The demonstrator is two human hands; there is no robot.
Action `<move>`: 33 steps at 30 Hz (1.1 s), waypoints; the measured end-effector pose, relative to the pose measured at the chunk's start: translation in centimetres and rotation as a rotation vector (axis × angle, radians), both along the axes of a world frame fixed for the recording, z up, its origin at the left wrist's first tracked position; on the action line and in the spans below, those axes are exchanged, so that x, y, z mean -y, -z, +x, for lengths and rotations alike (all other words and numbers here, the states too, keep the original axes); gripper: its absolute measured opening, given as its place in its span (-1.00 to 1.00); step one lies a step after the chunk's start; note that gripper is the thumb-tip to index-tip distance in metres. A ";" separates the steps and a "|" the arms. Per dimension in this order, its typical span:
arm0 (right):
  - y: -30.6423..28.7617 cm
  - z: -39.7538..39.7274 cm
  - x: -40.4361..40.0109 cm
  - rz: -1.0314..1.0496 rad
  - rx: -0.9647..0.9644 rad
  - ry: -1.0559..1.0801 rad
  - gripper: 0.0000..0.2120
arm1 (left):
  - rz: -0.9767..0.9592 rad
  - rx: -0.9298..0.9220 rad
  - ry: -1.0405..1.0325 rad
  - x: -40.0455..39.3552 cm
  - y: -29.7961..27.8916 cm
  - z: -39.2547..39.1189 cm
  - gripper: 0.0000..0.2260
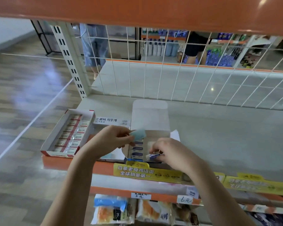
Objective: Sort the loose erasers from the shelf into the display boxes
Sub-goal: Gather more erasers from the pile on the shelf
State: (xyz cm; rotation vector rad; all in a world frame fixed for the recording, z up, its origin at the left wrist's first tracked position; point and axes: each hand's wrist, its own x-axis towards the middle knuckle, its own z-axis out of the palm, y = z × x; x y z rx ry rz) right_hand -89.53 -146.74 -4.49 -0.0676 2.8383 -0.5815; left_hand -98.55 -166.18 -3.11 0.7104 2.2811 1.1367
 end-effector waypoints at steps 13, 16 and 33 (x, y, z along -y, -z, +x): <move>-0.1 -0.5 0.1 -0.151 0.151 -0.005 -0.76 | 0.004 0.030 0.053 0.5 0.3 -0.9 -0.85; 0.0 -0.5 0.2 -0.141 0.135 0.004 -0.76 | 0.026 0.050 0.060 0.6 0.2 -1.1 -0.84; -4.2 -5.1 2.8 -0.039 -0.168 0.034 -0.78 | -0.263 -0.086 0.185 5.6 -1.8 -6.6 -0.92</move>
